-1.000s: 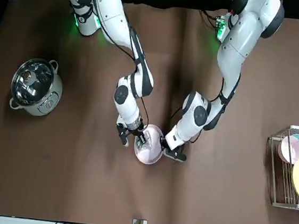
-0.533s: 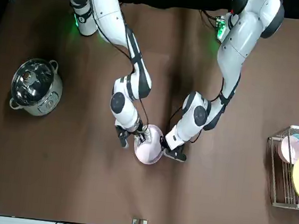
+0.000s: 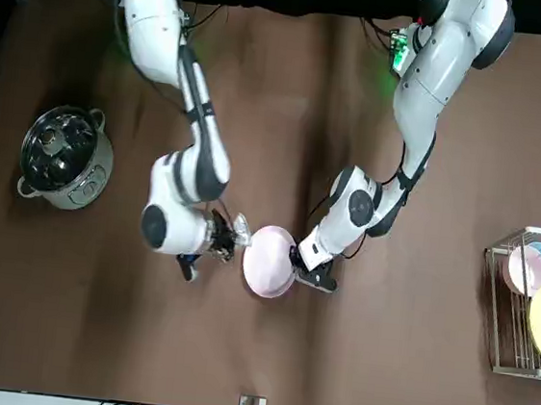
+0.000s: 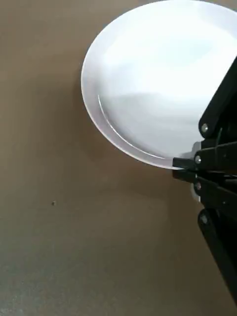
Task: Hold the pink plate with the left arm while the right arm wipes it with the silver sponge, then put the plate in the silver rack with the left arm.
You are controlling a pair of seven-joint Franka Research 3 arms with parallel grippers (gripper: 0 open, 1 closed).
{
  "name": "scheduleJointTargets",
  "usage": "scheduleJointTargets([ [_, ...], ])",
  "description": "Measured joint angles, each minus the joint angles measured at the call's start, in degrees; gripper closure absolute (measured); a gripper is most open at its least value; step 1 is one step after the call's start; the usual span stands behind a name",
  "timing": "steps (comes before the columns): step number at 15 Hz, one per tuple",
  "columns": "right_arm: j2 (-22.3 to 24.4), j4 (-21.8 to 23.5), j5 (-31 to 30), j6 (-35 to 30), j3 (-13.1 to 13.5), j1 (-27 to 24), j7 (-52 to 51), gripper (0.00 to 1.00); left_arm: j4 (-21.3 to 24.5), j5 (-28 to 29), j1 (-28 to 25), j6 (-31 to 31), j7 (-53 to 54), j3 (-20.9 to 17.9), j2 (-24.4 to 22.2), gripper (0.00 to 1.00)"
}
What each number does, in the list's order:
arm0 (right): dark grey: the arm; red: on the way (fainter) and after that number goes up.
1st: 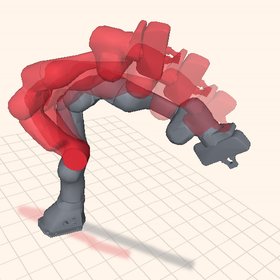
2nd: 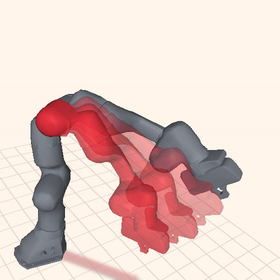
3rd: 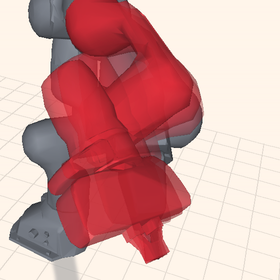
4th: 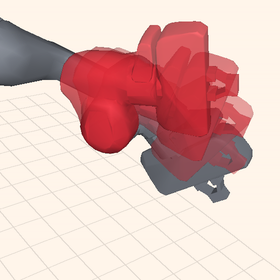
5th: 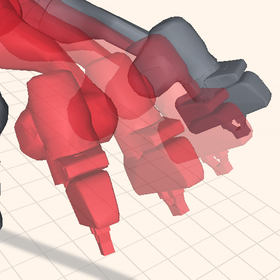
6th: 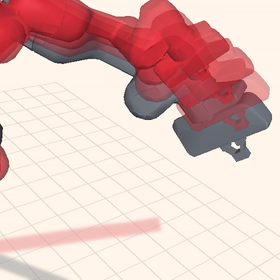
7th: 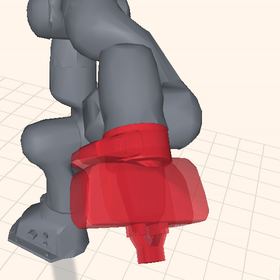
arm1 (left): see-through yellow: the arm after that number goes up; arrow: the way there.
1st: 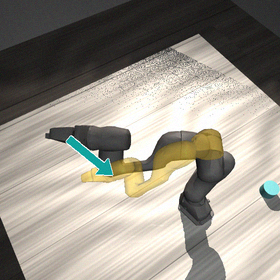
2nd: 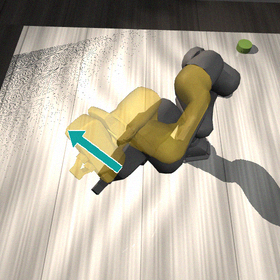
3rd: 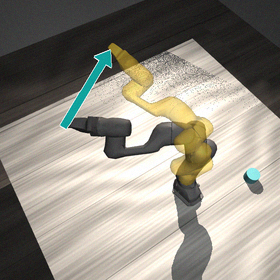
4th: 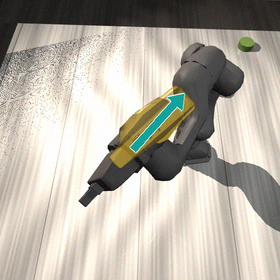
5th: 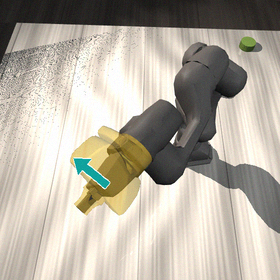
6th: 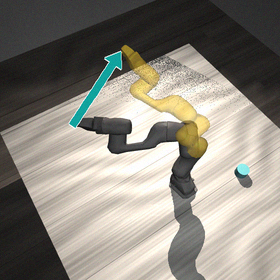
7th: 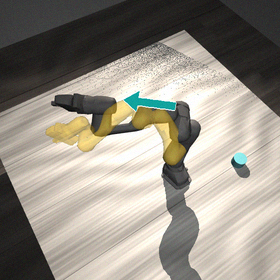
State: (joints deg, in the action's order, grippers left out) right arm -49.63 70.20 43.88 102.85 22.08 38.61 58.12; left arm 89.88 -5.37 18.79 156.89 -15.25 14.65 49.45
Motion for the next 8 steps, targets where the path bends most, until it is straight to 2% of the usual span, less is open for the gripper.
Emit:
scheduleJointTargets([
  [5,-0.01,-0.23,-0.43,-26.11,0.22,-9.67,-22.00,0.98,0.09,0.05,-0.43,0.00,-0.90,-0.12,-0.90,0.97],
  [8,-0.02,-0.19,-6.58,-32.29,0.32,-15.53,-37.33,0.98,0.16,0.05,-1.47,-0.41,-1.80,0.00,-2.74,0.97],
])
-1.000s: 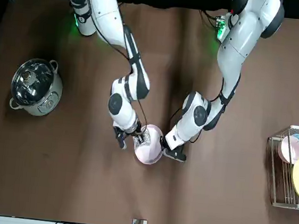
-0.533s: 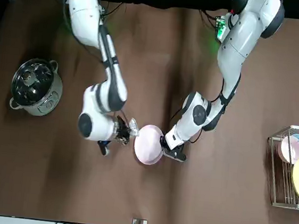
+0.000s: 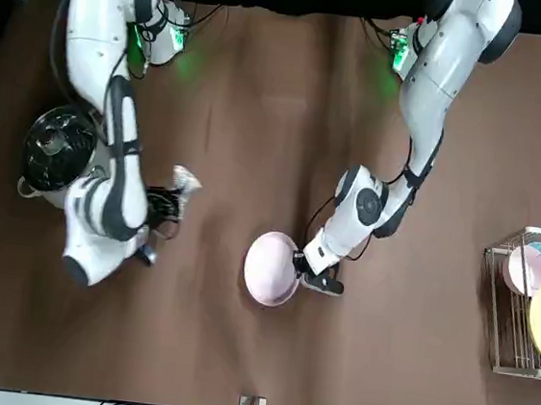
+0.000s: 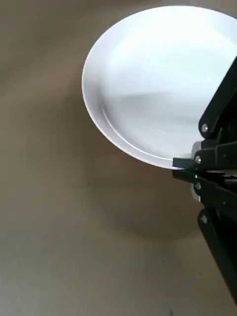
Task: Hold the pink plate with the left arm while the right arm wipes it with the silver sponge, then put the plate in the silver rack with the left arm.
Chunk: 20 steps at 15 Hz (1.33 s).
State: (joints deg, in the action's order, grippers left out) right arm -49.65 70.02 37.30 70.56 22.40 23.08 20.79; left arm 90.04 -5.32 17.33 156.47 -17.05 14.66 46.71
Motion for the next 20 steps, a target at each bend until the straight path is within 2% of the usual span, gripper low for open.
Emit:
scheduleJointTargets([
  [2,-0.08,0.08,-4.39,-2.68,-0.01,-3.56,-10.48,0.98,0.06,0.00,-2.61,-1.69,-0.01,1.72,-1.57,0.97],
  [3,-0.24,0.22,-8.66,-4.18,-0.06,-5.63,-17.71,0.98,0.74,0.24,-8.18,-3.87,0.46,5.79,-3.87,0.97],
  [5,-0.70,0.59,-11.80,-4.23,-0.16,-6.04,-22.34,0.98,3.72,0.80,-15.80,-5.89,4.28,10.56,-7.77,0.97],
  [8,-2.18,1.90,-14.76,-0.96,-0.68,-5.55,-25.52,0.98,11.16,0.92,-25.60,-8.88,11.39,14.24,-15.99,0.97],
  [9,-2.18,1.90,-14.76,-0.96,-0.68,-5.55,-25.52,0.98,11.16,0.92,-25.60,-8.88,11.39,14.24,-15.99,0.97],
  [10,-2.70,2.70,-15.10,0.88,-0.81,-5.38,-26.05,0.98,12.90,0.92,-27.94,-10.35,11.57,14.97,-18.36,0.97],
  [11,-3.59,4.25,-15.24,4.41,-0.97,-5.06,-26.63,0.98,14.80,0.92,-32.91,-15.93,11.55,16.97,-22.90,0.97],
  [12,-3.59,4.25,-15.24,4.41,-0.97,-5.06,-26.63,0.98,14.80,0.92,-32.91,-15.93,11.55,16.97,-22.90,0.97],
  [15,-3.78,5.25,-15.33,8.06,-1.06,-4.92,-26.92,0.97,15.65,0.93,-42.29,-25.30,11.58,21.36,-27.84,0.97],
  [16,-3.78,5.51,-15.37,9.39,-1.06,-4.91,-27.44,0.89,16.04,0.62,-49.91,-27.97,11.62,24.85,-29.40,0.97],
  [17,-3.78,5.59,-15.40,9.67,-1.06,-4.91,-27.75,0.81,16.17,-0.40,-53.52,-28.57,11.87,26.02,-29.68,0.97],
  [18,-3.78,5.64,-15.41,9.69,-1.05,-4.92,-27.95,0.70,16.22,-1.16,-56.15,-28.73,13.27,26.48,-29.69,0.97],
  [19,-3.78,5.64,-15.41,9.69,-1.05,-4.92,-27.95,0.70,16.22,-1.16,-56.15,-28.73,13.27,26.48,-29.69,0.97],
  [20,-3.76,5.64,-15.42,9.59,-1.02,-4.94,-28.08,0.46,16.23,-2.42,-59.57,-28.75,14.92,26.42,-29.58,0.97],
])
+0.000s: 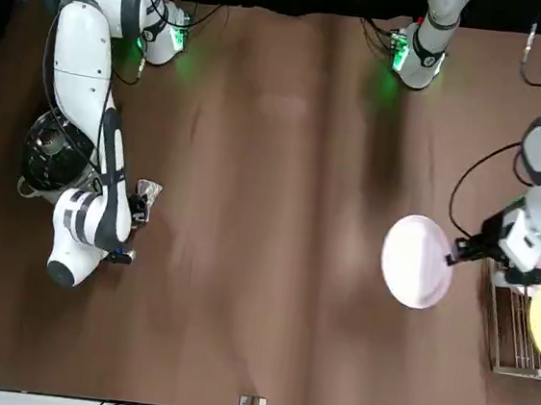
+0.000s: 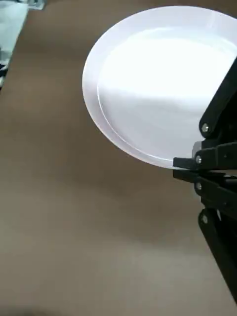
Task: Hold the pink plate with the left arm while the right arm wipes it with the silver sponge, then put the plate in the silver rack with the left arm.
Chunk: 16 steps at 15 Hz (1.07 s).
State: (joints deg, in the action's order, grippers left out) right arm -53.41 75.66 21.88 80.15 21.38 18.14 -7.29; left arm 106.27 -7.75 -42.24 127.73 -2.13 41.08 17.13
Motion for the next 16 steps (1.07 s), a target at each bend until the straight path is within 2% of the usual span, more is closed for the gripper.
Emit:
scheduleJointTargets([
  [2,0.30,-0.17,-0.01,-0.99,0.03,0.00,-0.09,0.28,-0.14,-0.26,-2.05,-0.18,0.21,-0.03,0.06,0.97],
  [3,0.64,-0.43,-0.02,-2.09,0.03,0.02,-0.13,0.23,-0.41,-0.29,-2.64,-0.21,0.21,-0.03,0.09,0.97],
  [5,1.92,-2.74,-0.07,-7.37,0.24,0.05,-0.15,0.05,-1.77,-0.29,-4.44,-0.22,0.10,-0.06,0.16,0.97],
  [6,2.80,-4.97,-0.13,-10.50,0.56,0.03,-0.16,0.00,-2.59,-0.29,-5.78,-0.24,0.10,-0.09,0.20,0.97],
  [9,6.14,-14.98,-1.74,-18.09,3.58,0.13,-0.15,0.00,-4.92,-0.19,-10.26,-0.56,0.29,-0.42,1.08,0.97],
  [11,9.28,-19.86,-2.12,-19.13,5.82,0.28,-0.13,0.00,-7.35,1.32,-11.96,-0.56,0.35,-1.88,3.12,0.97],
  [13,13.57,-21.80,-2.17,-19.00,6.94,0.29,-0.11,0.00,-10.64,2.08,-12.52,-0.56,0.31,-3.68,5.92,0.97],
  [16,17.76,-21.93,-2.21,-19.19,7.00,0.62,-0.08,0.00,-14.53,2.23,-12.46,-0.48,-0.43,-6.60,9.20,0.97],
])
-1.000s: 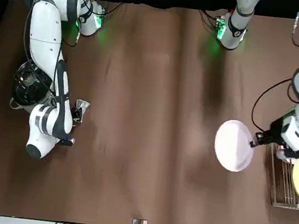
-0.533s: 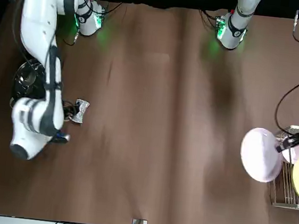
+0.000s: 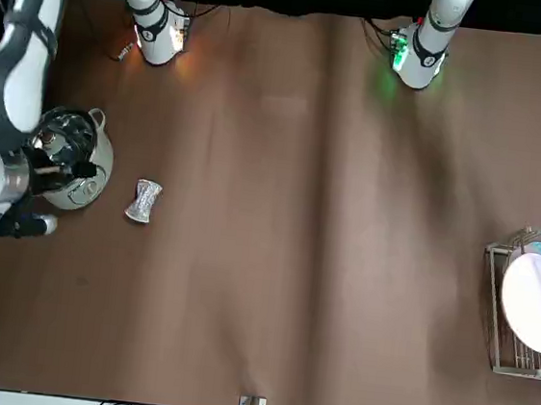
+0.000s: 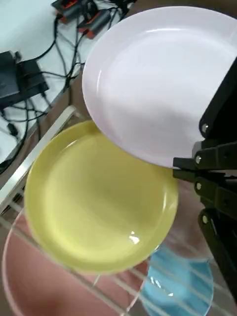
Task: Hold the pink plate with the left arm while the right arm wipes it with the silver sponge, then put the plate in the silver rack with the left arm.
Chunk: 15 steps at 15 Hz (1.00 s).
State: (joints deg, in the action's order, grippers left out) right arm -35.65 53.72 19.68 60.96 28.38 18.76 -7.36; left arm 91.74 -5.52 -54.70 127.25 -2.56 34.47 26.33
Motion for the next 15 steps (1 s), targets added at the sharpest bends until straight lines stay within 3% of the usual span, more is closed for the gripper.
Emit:
scheduleJointTargets([
  [5,6.46,-0.17,-4.08,0.17,0.06,0.47,0.00,0.00,-6.63,4.30,-0.04,0.00,0.05,-4.50,5.44,0.97],
  [11,10.45,2.37,-4.93,3.24,-0.28,0.50,0.14,0.00,-9.05,5.30,0.05,0.01,-0.04,-5.33,9.15,0.97],
  [13,11.75,5.70,-5.47,6.66,-3.87,-3.16,0.12,0.00,-9.58,5.30,0.09,0.01,-0.09,-5.34,9.17,0.97],
  [15,14.62,10.91,-8.30,11.60,-9.88,-7.75,0.14,0.00,-10.45,5.31,0.08,0.10,-0.09,-5.48,9.52,0.97],
])
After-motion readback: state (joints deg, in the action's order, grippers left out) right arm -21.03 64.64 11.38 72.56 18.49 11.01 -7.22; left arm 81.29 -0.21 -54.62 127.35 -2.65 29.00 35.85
